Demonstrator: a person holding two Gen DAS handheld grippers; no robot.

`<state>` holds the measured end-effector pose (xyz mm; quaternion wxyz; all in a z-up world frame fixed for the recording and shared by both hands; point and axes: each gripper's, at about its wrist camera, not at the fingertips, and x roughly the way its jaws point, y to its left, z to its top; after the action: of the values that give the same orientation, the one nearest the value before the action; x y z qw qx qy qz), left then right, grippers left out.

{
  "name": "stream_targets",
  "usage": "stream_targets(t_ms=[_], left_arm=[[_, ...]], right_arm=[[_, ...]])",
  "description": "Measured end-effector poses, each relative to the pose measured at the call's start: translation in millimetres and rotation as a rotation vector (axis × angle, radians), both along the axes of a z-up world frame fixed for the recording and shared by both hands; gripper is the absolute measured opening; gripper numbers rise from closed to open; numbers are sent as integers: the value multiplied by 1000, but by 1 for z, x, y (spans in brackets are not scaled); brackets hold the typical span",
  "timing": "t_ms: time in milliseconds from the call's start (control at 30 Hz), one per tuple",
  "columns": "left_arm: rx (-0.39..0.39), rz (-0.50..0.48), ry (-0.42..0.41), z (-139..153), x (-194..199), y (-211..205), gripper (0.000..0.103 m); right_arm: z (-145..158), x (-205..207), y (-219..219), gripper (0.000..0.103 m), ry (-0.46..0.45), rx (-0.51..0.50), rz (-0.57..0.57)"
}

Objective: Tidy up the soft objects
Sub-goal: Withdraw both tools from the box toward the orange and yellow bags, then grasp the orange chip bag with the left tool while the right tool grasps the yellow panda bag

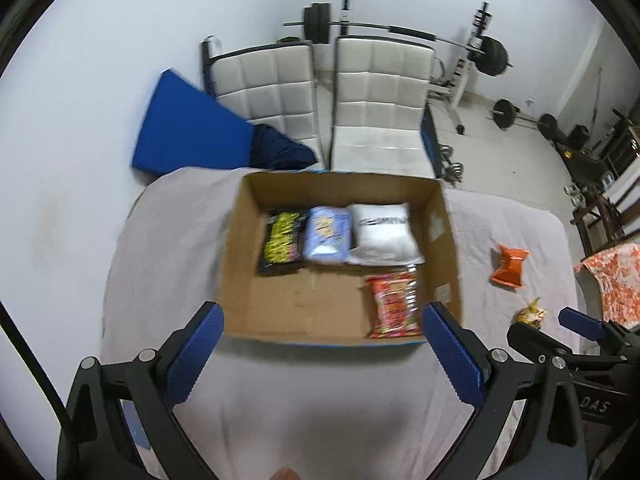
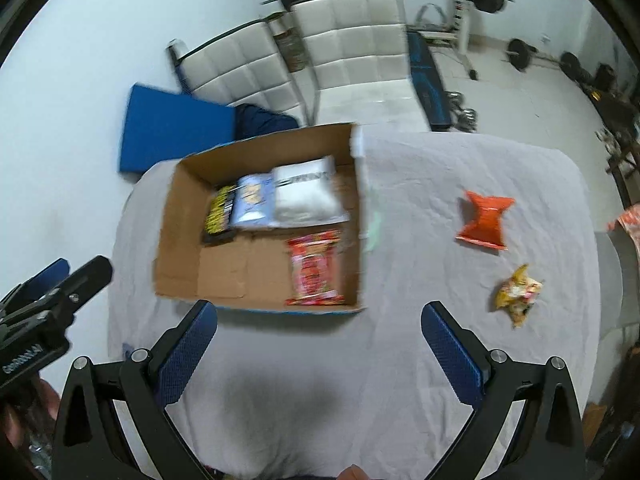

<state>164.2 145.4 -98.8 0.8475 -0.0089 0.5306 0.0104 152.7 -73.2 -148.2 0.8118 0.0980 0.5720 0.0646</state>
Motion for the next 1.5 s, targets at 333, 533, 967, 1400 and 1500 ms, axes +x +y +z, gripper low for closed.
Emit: stream_targets(t_ms=[333,533,967,1400,1500], left_arm=[[-17,-226,47,-31,66,-142,102],[-75,-245,131,-75,105,-210,102],[-30,-312,360,-176,145,-299,102],[-127,-378,508,-242,175,-360,98],[-120,-390,535,-256,174,-370,81]], right_arm=[[-69,33,-182,103,132,-71,-335],[-159,44,-261,103,316,-12,-466],[-273,58,-277,68,493,144,-482],[-274,57,-343,65,497,72,-517],[-276,58,-347,69,496,92,-518]])
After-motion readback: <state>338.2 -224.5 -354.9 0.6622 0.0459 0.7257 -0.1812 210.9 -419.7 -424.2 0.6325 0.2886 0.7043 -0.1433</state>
